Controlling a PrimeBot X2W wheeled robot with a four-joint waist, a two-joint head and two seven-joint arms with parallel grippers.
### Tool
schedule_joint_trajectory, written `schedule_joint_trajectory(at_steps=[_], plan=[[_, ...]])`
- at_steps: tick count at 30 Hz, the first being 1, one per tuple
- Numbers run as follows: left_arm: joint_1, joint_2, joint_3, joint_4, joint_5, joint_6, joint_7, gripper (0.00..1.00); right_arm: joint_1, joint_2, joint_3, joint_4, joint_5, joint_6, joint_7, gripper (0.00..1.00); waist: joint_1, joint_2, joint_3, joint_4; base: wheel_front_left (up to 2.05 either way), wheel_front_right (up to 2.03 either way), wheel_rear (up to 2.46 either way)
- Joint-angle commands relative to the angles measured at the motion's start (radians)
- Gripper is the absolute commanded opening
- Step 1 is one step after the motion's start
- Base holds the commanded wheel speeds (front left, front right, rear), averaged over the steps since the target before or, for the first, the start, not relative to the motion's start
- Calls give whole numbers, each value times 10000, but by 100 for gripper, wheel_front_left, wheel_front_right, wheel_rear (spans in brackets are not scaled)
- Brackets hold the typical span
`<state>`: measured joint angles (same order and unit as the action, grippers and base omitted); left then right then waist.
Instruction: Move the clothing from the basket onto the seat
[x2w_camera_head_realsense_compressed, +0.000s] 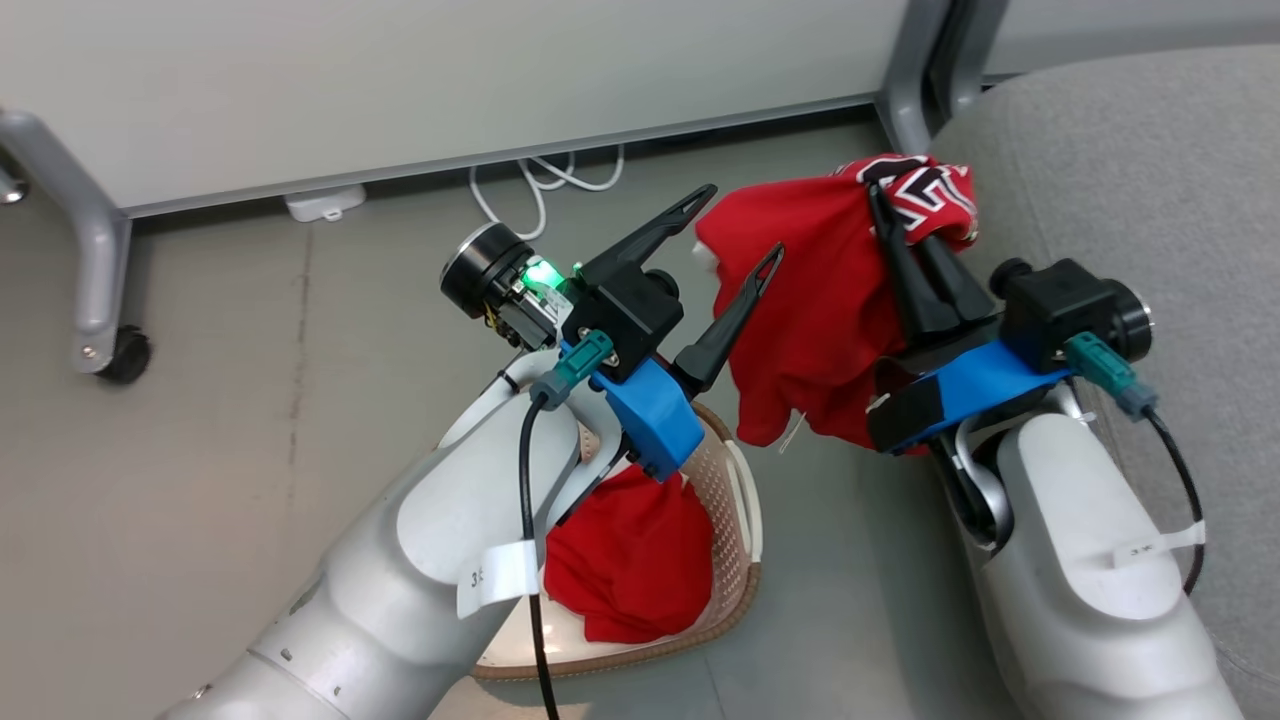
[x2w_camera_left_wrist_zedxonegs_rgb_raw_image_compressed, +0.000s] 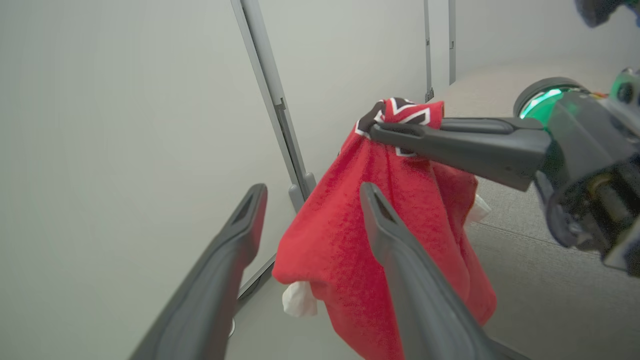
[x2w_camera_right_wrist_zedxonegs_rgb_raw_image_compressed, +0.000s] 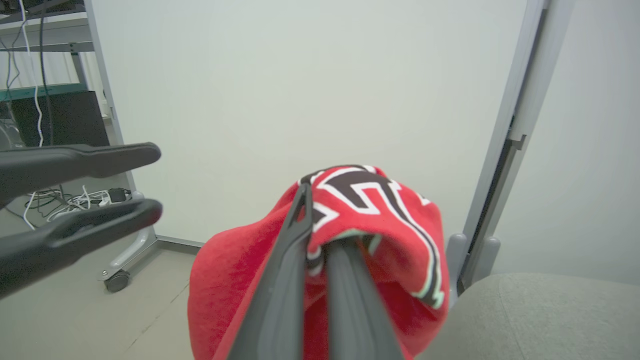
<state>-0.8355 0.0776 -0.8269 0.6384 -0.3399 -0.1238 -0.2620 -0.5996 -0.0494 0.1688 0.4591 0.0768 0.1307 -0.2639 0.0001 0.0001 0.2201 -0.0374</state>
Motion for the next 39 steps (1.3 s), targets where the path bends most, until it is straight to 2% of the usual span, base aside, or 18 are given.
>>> schedule_joint_trajectory(at_steps=[1, 10, 23, 34, 39], plan=[[183, 69, 1, -78, 66, -18, -43, 100, 175, -18, -210, -166, -163, 1, -12, 0, -1, -1, 218, -315, 0, 0, 0], [578, 136, -198, -515, 218, -66, -37, 100, 710, -17, -1544, -1048, -768, 1, -12, 0, -1, -1, 614, -1325, 0, 0, 0], [906, 205, -931, -650, 260, -68, -39, 100, 1847, -10, -2816, -2000, -583, 1, -10, 0, -1, -1, 857, -2835, 0, 0, 0], [877, 243, -1259, -614, 79, -72, -39, 100, 2324, -14, -3029, -2316, -399, 1, -10, 0, -1, -1, 905, -3204, 0, 0, 0], [743, 327, -1171, -665, 130, -73, -39, 100, 1990, -15, -3139, -2438, -336, 1, -12, 0, -1, -1, 1014, -3197, 0, 0, 0]])
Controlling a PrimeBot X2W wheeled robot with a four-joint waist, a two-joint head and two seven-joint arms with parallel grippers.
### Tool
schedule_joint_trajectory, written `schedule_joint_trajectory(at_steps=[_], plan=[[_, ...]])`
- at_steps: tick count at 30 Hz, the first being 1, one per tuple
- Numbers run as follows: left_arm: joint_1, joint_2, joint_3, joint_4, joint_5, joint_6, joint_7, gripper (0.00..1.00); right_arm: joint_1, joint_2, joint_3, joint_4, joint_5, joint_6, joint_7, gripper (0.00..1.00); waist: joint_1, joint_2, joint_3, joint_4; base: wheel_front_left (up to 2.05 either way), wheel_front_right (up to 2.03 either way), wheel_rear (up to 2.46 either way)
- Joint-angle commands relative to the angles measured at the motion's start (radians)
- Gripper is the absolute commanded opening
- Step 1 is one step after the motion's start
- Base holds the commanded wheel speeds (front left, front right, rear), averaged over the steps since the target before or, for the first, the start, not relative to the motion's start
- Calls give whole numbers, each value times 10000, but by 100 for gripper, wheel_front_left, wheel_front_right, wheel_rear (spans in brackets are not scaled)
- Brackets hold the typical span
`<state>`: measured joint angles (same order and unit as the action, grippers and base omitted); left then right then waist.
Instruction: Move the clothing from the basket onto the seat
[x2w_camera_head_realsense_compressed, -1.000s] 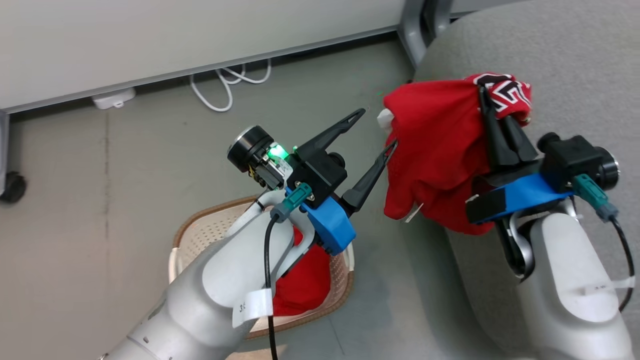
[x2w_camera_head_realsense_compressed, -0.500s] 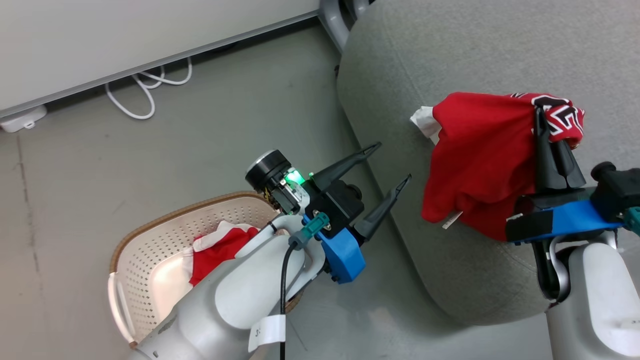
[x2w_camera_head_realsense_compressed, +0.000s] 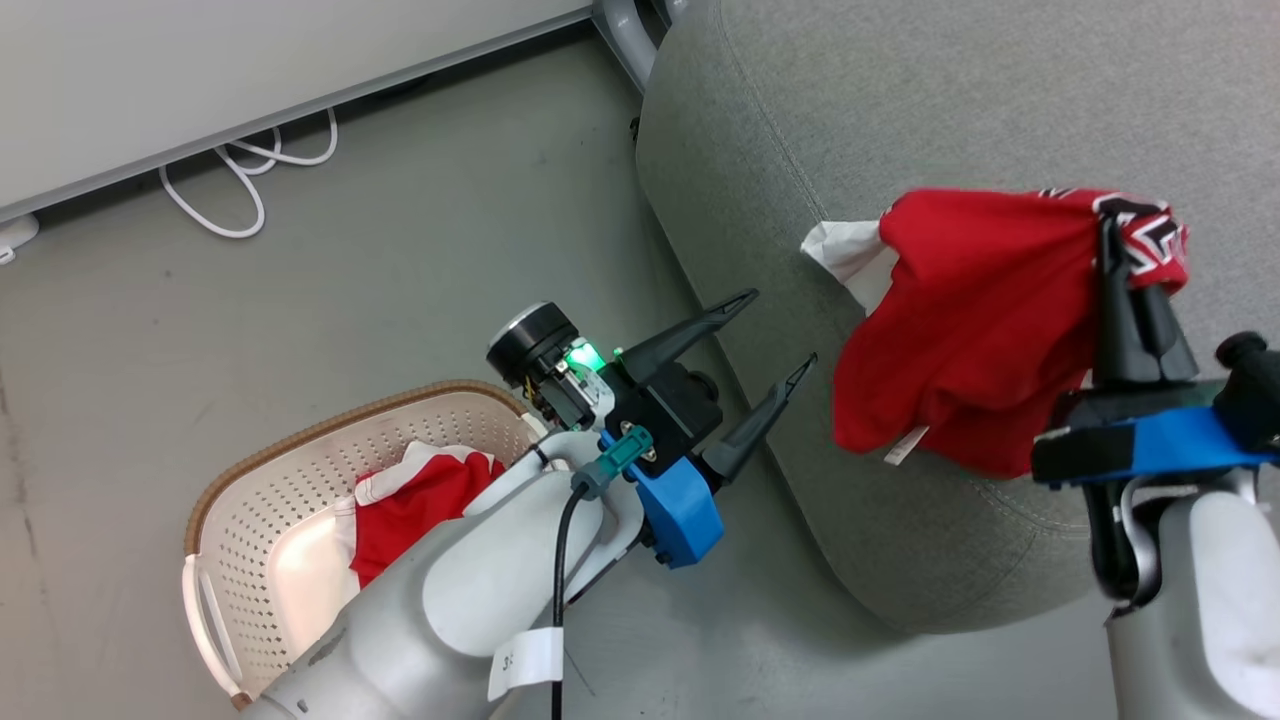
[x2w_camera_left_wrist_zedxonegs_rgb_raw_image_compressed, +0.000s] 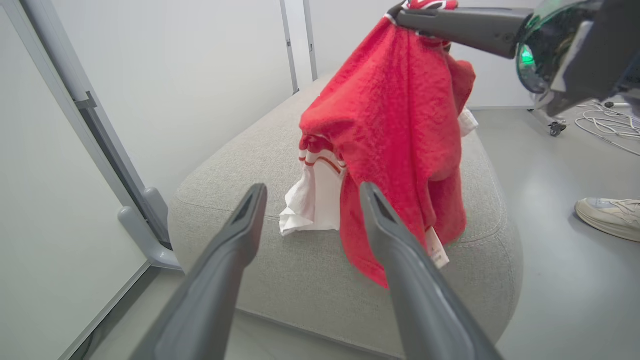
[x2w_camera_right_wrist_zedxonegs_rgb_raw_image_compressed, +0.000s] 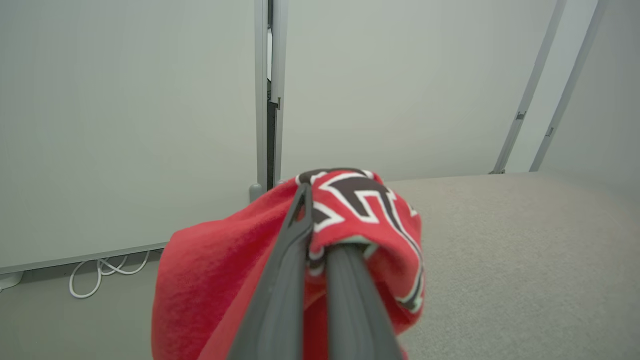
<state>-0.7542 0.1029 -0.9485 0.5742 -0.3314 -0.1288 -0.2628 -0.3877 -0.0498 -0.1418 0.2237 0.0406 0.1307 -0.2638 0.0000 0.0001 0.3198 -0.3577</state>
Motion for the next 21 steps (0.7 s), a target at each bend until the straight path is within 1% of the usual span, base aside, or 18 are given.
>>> schedule_joint_trajectory(at_steps=[1, 6, 9, 12, 16, 21], plan=[[-116, 87, 63, -35, 70, -23, -31, 100, -258, -11, -73, -142, 60, 1, -13, 0, 0, -1, 75, 12, 0, 0, 0], [-394, 241, 151, -105, 221, -22, -29, 100, -1198, -10, -270, -399, 63, 1, -13, 0, 0, -1, 554, 54, 0, 0, 0], [-662, 347, 160, -158, 362, -11, -31, 100, -2028, -34, -626, -560, -47, 1, -13, 0, 0, -1, 1037, 149, 0, 0, 0], [-1017, 460, 132, -197, 534, -12, -27, 100, -2969, -272, -1020, -703, -127, 1, -12, 0, 0, -1, 1636, 285, 0, 0, 0], [-1613, 606, 103, -333, 736, -13, 20, 100, -4312, -809, -2052, -880, -21, 1, -12, 0, 0, -1, 2603, 505, 0, 0, 0], [-2381, 741, 119, -651, 960, -4, 153, 100, -5769, -1910, -3311, -738, 178, 1, -10, 0, 0, -1, 3808, 805, 0, 0, 0]])
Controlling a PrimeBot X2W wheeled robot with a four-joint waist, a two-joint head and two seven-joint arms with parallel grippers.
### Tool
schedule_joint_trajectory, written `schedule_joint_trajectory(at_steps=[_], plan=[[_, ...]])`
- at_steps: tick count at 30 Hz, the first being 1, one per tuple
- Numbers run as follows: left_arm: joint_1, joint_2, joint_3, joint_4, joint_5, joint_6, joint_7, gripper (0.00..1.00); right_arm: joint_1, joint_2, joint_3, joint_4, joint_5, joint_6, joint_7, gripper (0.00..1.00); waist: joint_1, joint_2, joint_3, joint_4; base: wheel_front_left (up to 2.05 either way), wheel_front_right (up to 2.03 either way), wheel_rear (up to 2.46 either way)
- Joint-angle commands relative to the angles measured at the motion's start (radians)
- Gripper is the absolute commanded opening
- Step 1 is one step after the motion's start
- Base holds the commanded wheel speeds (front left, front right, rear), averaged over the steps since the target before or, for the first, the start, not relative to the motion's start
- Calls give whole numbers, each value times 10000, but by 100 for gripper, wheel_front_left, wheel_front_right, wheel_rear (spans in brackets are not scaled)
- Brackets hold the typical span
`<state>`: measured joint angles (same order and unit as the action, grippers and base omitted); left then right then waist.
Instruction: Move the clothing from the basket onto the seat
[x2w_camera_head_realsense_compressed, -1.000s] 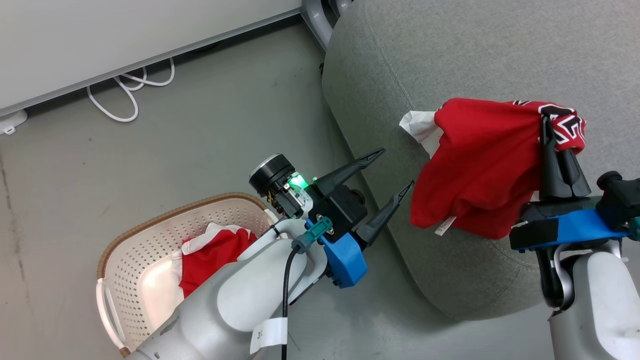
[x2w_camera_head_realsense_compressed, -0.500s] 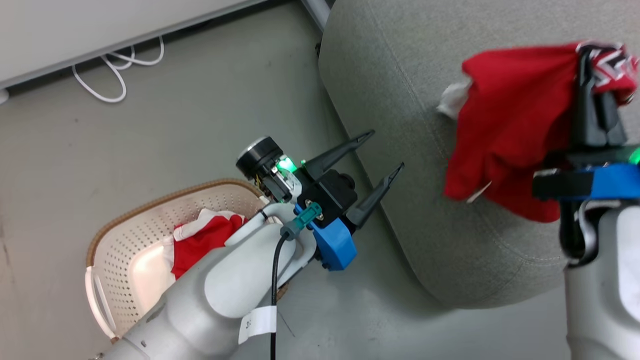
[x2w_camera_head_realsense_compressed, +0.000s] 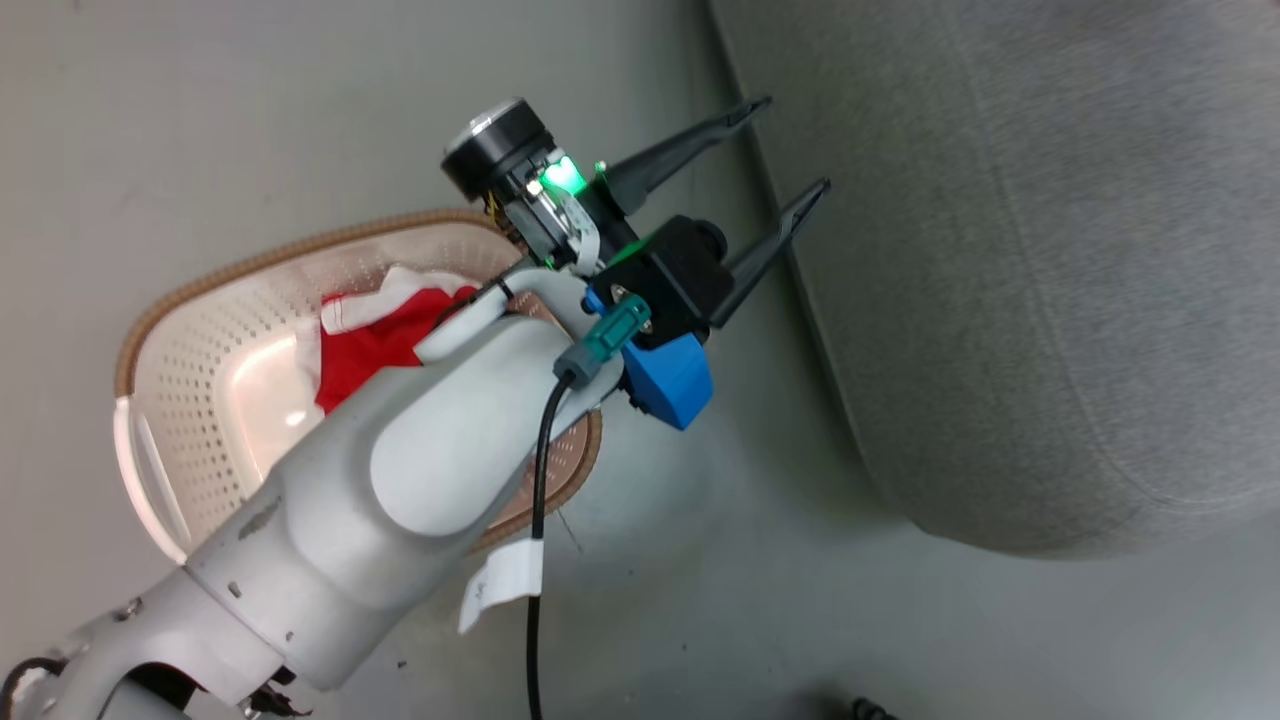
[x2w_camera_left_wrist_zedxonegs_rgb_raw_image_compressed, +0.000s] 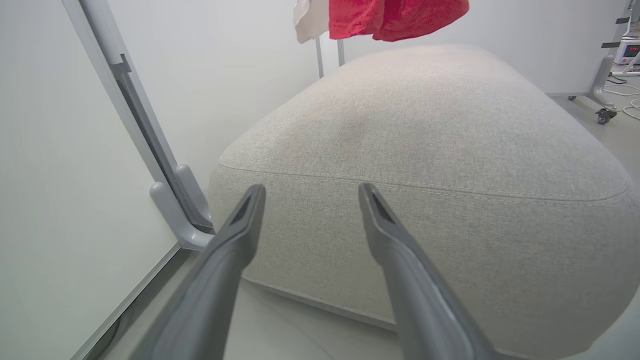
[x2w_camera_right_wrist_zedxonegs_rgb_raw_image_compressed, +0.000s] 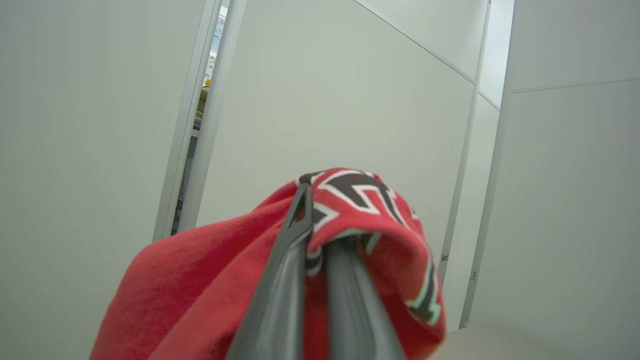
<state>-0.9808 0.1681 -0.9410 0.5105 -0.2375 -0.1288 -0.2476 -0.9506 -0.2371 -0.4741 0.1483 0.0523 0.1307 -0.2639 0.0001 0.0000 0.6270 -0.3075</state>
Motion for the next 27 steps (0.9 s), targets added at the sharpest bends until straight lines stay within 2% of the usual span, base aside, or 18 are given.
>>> schedule_joint_trajectory(at_steps=[1, 5, 10, 18, 24, 25, 26, 27], plan=[[-234, 113, 41, -47, 59, -1, 28, 100, -364, -266, -146, 113, 89, 1, -10, 0, -1, 0, 926, 341, 0, 0, 0], [-584, 177, 2, -218, 200, 17, 56, 100, -840, -1085, -525, 765, 7, 1, -10, 0, -1, 0, 1506, 468, 0, 0, 0], [-746, 285, -48, -363, 246, 46, 67, 100, -739, -1433, -586, 2011, -228, 1, -10, 0, -1, 0, 1905, 519, 0, 0, 0], [-649, 394, -113, -393, 137, 106, 22, 100, 98, -900, -585, 4267, -237, -1, -8, 0, -1, 0, 1971, 534, 0, 0, 0], [-631, 477, -123, -402, 71, 160, 47, 100, 454, -528, -560, 5056, -188, -1, -10, 0, -1, 0, 1930, 484, 0, 0, 0], [-612, 494, -126, -402, 54, 181, 48, 100, 509, -475, -612, 5025, -176, -1, -10, 44, -1, 0, 1899, 471, 0, 0, 0], [-593, 495, -132, -405, 30, 198, 44, 100, 574, -416, -686, 4971, -138, -1, -10, 100, -1, 0, 1859, 467, 0, 0, 0], [-568, 505, -126, -397, 11, 224, 29, 100, 659, -367, -693, 4878, -136, 1, -10, 100, -1, 0, 1796, 458, 0, 0, 0]])
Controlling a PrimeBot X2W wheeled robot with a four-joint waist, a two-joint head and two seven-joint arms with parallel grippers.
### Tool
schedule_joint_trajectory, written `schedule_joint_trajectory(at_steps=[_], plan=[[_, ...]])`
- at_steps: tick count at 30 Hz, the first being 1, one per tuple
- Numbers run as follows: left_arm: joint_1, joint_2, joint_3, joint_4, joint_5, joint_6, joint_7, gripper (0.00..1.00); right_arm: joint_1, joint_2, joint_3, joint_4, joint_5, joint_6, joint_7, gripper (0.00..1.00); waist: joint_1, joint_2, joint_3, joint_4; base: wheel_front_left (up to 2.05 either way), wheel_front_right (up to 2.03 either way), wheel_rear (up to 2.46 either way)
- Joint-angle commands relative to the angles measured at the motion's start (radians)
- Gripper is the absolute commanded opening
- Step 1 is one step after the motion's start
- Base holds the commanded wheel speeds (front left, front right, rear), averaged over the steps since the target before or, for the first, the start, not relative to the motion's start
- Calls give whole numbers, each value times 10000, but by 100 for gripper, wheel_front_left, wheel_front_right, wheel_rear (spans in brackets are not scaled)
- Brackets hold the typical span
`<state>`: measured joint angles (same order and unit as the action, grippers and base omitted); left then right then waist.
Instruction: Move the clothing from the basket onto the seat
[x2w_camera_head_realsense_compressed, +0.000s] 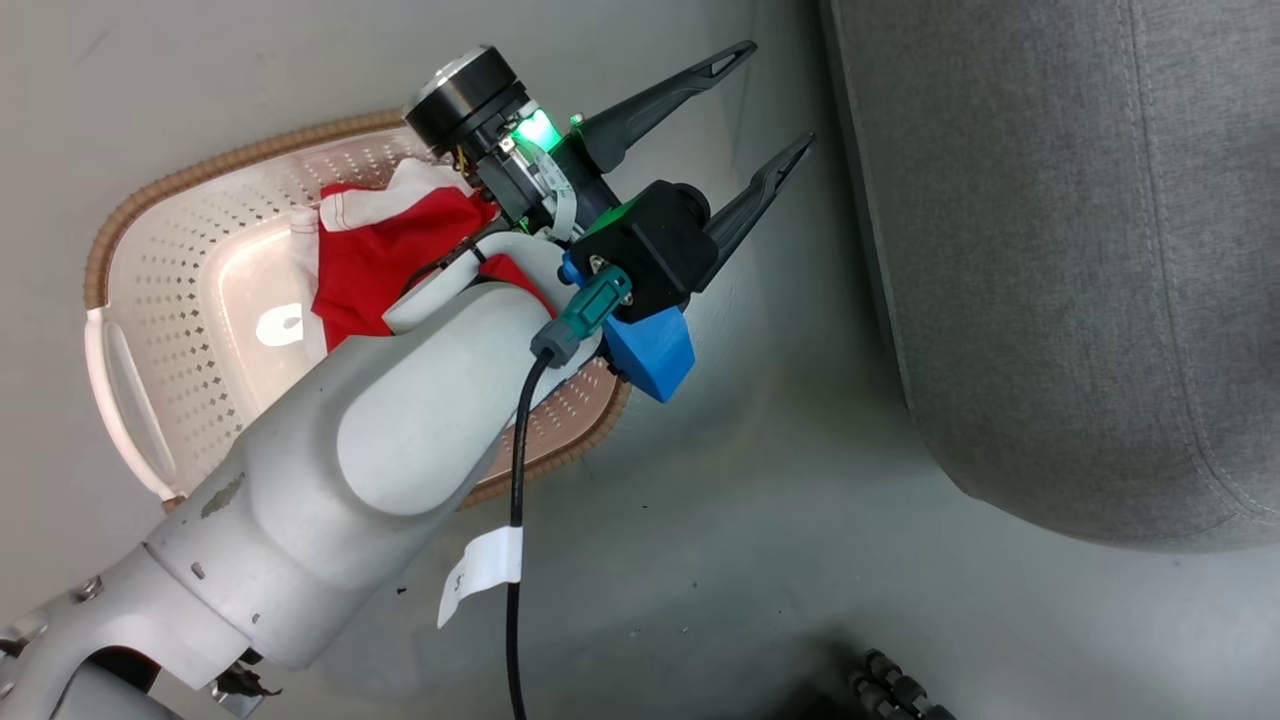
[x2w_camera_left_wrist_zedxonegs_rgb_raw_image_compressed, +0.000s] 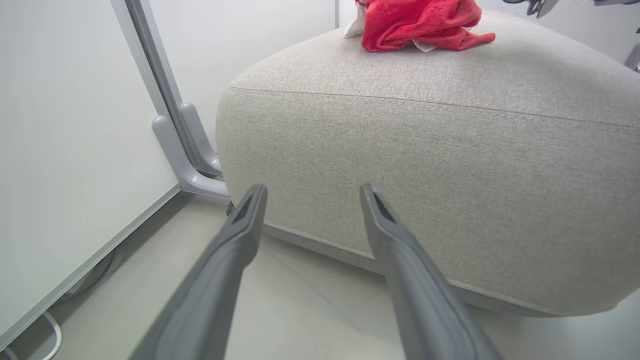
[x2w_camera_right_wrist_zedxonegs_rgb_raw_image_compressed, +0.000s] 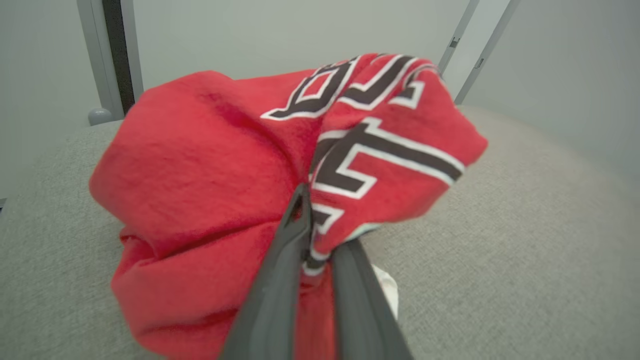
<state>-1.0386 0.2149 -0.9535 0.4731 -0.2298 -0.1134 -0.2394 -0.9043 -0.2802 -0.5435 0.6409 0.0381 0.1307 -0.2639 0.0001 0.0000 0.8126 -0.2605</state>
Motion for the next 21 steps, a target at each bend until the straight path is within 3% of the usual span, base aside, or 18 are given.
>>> schedule_joint_trajectory(at_steps=[1, 10, 21], plan=[[51, 31, 5, -14, -79, 89, -72, 100, 322, 69, 37, -169, -34, -1, -10, 100, -1, 0, -148, -5, 0, 0, 0], [829, -115, 461, 24, -521, 436, -267, 100, 2722, 612, 31, -2236, -35, 1, -10, 100, -1, 0, -1552, -85, 0, 0, 0], [2634, -178, 2326, -959, -885, 988, -268, 100, 4630, 1345, 1235, -4458, -28, -1, -7, 100, -1, 0, -3598, 333, 0, 0, 0]])
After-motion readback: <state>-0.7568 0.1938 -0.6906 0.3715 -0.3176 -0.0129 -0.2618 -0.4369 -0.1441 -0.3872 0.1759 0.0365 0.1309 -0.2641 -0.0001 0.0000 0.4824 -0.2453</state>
